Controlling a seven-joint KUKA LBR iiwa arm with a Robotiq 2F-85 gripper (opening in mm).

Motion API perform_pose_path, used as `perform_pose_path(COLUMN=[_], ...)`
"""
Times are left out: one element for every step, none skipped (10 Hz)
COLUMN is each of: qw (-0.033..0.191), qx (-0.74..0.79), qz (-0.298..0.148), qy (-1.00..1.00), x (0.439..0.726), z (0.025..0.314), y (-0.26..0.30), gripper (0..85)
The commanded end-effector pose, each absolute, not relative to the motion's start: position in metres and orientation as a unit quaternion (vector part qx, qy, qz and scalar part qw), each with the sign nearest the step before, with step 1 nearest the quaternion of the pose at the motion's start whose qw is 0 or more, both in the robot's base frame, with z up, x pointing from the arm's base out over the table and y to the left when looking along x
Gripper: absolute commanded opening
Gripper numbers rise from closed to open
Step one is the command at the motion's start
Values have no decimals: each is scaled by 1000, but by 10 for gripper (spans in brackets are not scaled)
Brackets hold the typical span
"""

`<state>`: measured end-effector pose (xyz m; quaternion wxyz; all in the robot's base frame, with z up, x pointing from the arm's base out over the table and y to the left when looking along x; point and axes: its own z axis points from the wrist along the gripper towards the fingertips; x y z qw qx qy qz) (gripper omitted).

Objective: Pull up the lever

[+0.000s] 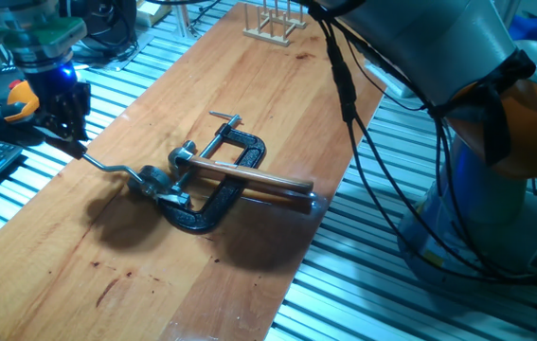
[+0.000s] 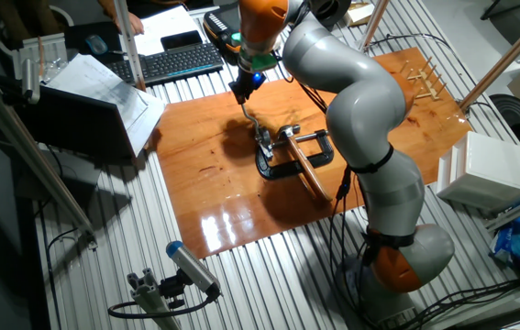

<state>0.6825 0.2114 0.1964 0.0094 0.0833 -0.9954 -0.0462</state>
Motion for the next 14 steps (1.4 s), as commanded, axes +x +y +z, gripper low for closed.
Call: perform_pose_path(qw=[11,11,11,10,11,9,7,5,6,-1,-4,-6,-8,-14], qx=[84,85,86,79,69,60,51,44,37,35,32,30,26,22], qz=[-47,-47,-47,-52,-55,-53,-53,-52,-54,-54,-55,-55,-55,-56], qy=[-995,-995,-995,-995,-996,-997,-997,-998,-998,-998,-998,-998,-998,-998], x=[682,682,682,682,682,682,682,682,682,682,682,682,682,682], z=[196,196,196,196,196,196,196,196,196,196,196,196,196,196], y=[211,211,211,211,211,211,211,211,211,211,211,211,211,211], gripper=[340,340,340,340,340,340,510,510,680,680,680,680,680,680])
